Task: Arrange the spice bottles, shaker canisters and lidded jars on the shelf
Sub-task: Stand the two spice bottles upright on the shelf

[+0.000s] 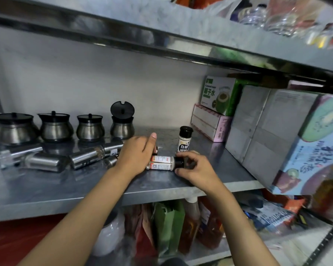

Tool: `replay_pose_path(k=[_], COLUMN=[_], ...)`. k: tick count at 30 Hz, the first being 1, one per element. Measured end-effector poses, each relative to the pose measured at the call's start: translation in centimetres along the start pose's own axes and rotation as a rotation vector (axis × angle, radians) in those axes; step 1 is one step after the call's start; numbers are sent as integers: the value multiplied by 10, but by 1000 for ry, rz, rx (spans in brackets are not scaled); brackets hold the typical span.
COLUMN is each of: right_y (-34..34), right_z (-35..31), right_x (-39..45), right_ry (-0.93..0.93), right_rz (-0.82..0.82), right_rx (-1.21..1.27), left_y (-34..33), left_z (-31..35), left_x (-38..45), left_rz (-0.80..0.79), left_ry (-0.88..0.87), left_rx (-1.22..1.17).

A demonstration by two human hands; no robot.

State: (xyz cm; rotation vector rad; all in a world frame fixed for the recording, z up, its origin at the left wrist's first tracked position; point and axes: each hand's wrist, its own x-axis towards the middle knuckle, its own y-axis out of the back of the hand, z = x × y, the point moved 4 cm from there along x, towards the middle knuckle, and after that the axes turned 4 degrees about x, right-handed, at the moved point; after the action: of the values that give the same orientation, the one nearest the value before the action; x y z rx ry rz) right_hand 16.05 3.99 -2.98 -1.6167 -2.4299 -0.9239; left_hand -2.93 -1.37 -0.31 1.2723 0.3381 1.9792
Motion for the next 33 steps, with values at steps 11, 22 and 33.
replay_pose_path(k=[11,22,33], right_y=[18,18,18], right_z=[-17,-67,-73], right_x=[10,54,66], right_ry=[-38,48,179], right_rz=[71,-105,-97], right_rx=[192,-148,-596], left_y=[-3,-10,-8], left_z=[7,6,7], left_x=[-3,0,-1], left_rz=[-20,-40,-25], left_ry=[-76,-148,-165], left_rx=[72,138,145])
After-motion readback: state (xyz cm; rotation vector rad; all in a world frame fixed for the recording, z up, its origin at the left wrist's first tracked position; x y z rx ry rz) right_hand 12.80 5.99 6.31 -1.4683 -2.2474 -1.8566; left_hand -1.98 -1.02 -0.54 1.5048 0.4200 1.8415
